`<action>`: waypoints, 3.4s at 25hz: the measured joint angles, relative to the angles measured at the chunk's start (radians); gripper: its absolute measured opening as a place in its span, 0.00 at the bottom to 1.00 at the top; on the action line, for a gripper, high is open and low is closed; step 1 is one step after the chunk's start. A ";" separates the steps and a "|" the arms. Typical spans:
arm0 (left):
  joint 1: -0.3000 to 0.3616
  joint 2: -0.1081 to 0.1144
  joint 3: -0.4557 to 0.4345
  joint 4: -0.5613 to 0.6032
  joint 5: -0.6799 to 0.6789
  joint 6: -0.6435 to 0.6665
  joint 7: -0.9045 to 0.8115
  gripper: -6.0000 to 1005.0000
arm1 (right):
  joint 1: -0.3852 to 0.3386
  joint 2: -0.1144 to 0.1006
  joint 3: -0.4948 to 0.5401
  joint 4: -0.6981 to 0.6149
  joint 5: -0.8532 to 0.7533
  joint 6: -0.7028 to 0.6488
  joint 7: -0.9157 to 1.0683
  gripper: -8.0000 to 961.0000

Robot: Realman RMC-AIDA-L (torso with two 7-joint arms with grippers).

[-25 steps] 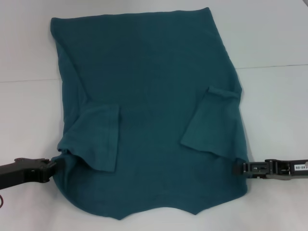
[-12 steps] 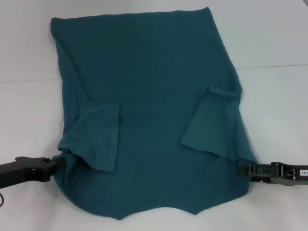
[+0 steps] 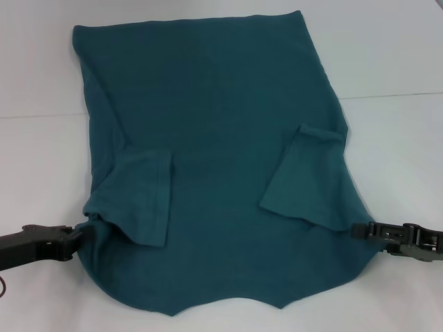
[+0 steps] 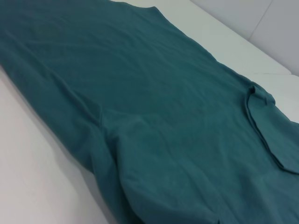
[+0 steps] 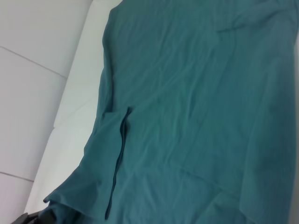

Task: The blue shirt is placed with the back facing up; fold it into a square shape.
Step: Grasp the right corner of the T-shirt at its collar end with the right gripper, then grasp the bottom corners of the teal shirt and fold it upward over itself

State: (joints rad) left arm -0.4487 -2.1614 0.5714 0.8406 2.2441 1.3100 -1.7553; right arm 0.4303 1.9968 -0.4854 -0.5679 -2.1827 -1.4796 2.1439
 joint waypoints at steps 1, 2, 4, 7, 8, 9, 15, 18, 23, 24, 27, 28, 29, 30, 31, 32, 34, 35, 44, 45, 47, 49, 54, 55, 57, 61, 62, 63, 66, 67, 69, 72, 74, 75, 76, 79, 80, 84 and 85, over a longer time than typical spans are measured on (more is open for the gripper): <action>0.000 0.000 0.000 0.000 0.000 0.000 0.000 0.04 | -0.002 0.000 0.003 0.000 0.000 0.001 -0.001 0.81; -0.001 0.000 0.000 0.000 0.000 0.000 0.000 0.04 | -0.004 0.001 0.006 0.001 0.000 0.002 -0.001 0.81; -0.001 0.000 0.002 0.000 0.000 0.000 0.000 0.04 | -0.007 0.001 0.017 0.001 0.000 0.004 -0.003 0.80; -0.002 0.000 0.002 0.000 0.000 0.000 0.002 0.04 | -0.010 0.003 0.028 0.001 0.000 0.006 -0.005 0.78; -0.002 0.000 0.003 0.000 0.000 0.000 0.002 0.04 | -0.010 0.003 0.029 0.001 0.000 0.008 -0.006 0.77; -0.002 0.000 0.003 0.000 0.000 0.000 0.002 0.04 | -0.011 0.004 0.029 0.002 0.000 0.010 -0.006 0.76; -0.002 0.000 0.004 0.000 0.000 0.000 0.002 0.04 | -0.005 0.007 0.018 0.012 -0.009 0.037 -0.017 0.69; -0.001 0.000 0.002 0.000 0.000 0.000 0.002 0.04 | -0.007 0.009 0.016 0.010 -0.010 0.039 -0.030 0.63; 0.002 0.000 -0.001 0.000 0.000 0.000 0.002 0.04 | -0.016 0.010 0.023 0.003 -0.011 0.043 -0.036 0.51; 0.002 0.000 -0.001 0.000 0.000 0.000 0.002 0.04 | -0.017 0.010 0.023 0.004 -0.011 0.044 -0.040 0.49; 0.002 0.001 -0.001 0.000 0.000 0.000 0.000 0.04 | -0.018 0.010 0.024 0.009 -0.011 0.046 -0.050 0.38; 0.002 0.001 -0.001 0.000 0.000 0.000 -0.002 0.04 | -0.019 0.010 0.024 0.009 -0.011 0.047 -0.052 0.34; 0.002 0.001 -0.001 0.000 0.000 0.000 -0.004 0.04 | -0.021 0.010 0.025 0.010 -0.011 0.048 -0.054 0.30; 0.003 0.002 -0.001 0.000 0.000 0.000 -0.006 0.04 | -0.023 0.010 0.025 0.010 -0.011 0.049 -0.055 0.27; 0.003 0.002 -0.002 0.001 0.000 0.000 -0.006 0.04 | -0.026 0.010 0.025 0.010 -0.011 0.050 -0.055 0.22; 0.005 0.002 -0.002 0.001 0.000 0.000 -0.007 0.04 | -0.029 0.009 0.025 0.010 -0.010 0.051 -0.056 0.18; 0.009 0.002 -0.003 0.003 0.000 0.000 -0.008 0.04 | -0.038 0.009 0.026 0.010 -0.007 0.051 -0.061 0.09; 0.013 0.002 -0.004 0.005 0.000 0.000 -0.011 0.04 | -0.045 0.009 0.028 0.010 -0.006 0.049 -0.065 0.05; 0.068 0.001 -0.073 0.055 0.000 0.014 -0.046 0.04 | -0.106 0.014 0.109 0.005 0.002 -0.009 -0.142 0.05; 0.072 0.001 -0.085 0.056 0.000 0.016 -0.046 0.04 | -0.109 0.014 0.114 0.004 0.002 -0.013 -0.147 0.05; 0.083 0.000 -0.105 0.056 0.000 0.020 -0.047 0.04 | -0.117 0.014 0.124 0.005 0.002 -0.017 -0.157 0.05; 0.095 0.000 -0.118 0.056 0.000 0.023 -0.047 0.04 | -0.126 0.014 0.133 0.008 0.002 -0.017 -0.164 0.05; 0.123 -0.002 -0.148 0.053 0.000 0.039 -0.040 0.04 | -0.150 0.013 0.167 0.010 0.002 -0.031 -0.185 0.05; 0.130 -0.002 -0.160 0.052 0.000 0.049 -0.038 0.04 | -0.155 0.013 0.173 0.010 0.002 -0.036 -0.193 0.05; 0.139 -0.002 -0.175 0.053 0.000 0.070 -0.035 0.04 | -0.166 0.013 0.183 0.010 0.002 -0.049 -0.213 0.05; 0.151 -0.001 -0.216 0.058 0.000 0.140 -0.019 0.04 | -0.182 0.014 0.196 0.011 0.002 -0.078 -0.260 0.05; 0.154 -0.001 -0.225 0.059 0.000 0.159 -0.015 0.04 | -0.186 0.014 0.197 0.012 0.001 -0.091 -0.276 0.05; 0.158 -0.001 -0.234 0.059 0.000 0.178 -0.010 0.04 | -0.191 0.015 0.197 0.012 0.001 -0.108 -0.297 0.05; 0.164 0.002 -0.257 0.062 0.000 0.237 0.002 0.04 | -0.206 0.017 0.198 0.013 -0.004 -0.149 -0.348 0.05; 0.167 0.002 -0.263 0.062 0.000 0.254 0.003 0.04 | -0.215 0.017 0.198 0.013 -0.005 -0.165 -0.366 0.05; 0.172 0.003 -0.275 0.062 0.000 0.282 0.004 0.04 | -0.230 0.017 0.199 0.013 -0.006 -0.191 -0.390 0.05; 0.186 0.003 -0.289 0.062 0.001 0.322 0.007 0.04 | -0.256 0.017 0.199 0.013 -0.006 -0.221 -0.412 0.05; 0.196 0.002 -0.297 0.062 0.001 0.341 0.011 0.04 | -0.271 0.016 0.200 0.013 -0.006 -0.231 -0.421 0.05; 0.201 0.002 -0.302 0.062 0.001 0.349 0.013 0.04 | -0.279 0.014 0.201 0.013 -0.005 -0.236 -0.425 0.05; 0.204 0.002 -0.307 0.062 0.001 0.357 0.014 0.04 | -0.286 0.014 0.203 0.013 -0.004 -0.240 -0.428 0.05; 0.217 0.002 -0.320 0.063 0.003 0.400 0.015 0.04 | -0.307 0.013 0.216 0.013 -0.004 -0.254 -0.439 0.05; 0.223 0.002 -0.328 0.067 0.003 0.419 0.015 0.04 | -0.312 0.012 0.222 0.013 -0.005 -0.259 -0.443 0.05; 0.242 0.004 -0.354 0.079 0.007 0.467 0.015 0.04 | -0.322 0.009 0.246 0.013 -0.007 -0.273 -0.451 0.05; 0.247 0.004 -0.360 0.082 0.007 0.476 0.015 0.04 | -0.323 0.008 0.249 0.013 -0.009 -0.277 -0.452 0.05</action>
State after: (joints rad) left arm -0.2019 -2.1572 0.2117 0.9226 2.2510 1.7858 -1.7400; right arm 0.1077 2.0053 -0.2367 -0.5552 -2.1913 -1.7562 1.6921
